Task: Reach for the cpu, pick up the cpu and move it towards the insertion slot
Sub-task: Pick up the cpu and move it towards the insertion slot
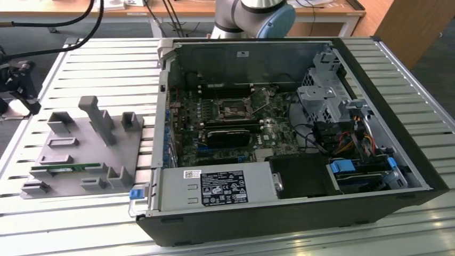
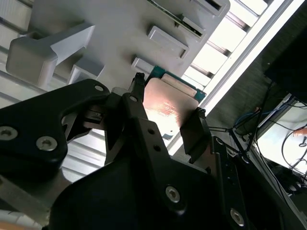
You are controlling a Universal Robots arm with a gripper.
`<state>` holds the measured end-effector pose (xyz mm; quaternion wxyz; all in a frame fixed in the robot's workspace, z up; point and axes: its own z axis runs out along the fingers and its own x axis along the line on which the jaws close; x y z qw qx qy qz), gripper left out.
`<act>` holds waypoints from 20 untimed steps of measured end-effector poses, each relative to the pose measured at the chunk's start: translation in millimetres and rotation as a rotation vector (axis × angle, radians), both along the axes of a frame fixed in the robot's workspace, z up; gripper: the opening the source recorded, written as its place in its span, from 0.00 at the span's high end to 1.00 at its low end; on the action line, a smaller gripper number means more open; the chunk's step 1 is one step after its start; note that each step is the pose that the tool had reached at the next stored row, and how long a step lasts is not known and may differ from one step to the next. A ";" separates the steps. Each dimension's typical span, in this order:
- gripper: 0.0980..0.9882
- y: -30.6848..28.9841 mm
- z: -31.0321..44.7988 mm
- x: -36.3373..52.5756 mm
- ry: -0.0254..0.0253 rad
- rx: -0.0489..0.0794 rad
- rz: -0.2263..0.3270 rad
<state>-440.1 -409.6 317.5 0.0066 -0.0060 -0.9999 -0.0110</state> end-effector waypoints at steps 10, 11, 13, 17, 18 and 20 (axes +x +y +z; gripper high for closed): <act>0.50 0.7 18.4 0.0 0.0001 0.000 0.000; 0.50 0.8 20.8 0.0 0.0001 0.000 0.000; 0.50 0.9 25.2 0.0 0.0002 0.000 0.000; 0.50 1.0 35.1 0.0 0.0001 0.000 0.000; 0.50 1.0 37.6 0.0 0.0001 0.000 0.000; 0.50 1.1 42.8 0.0 0.0002 0.000 0.000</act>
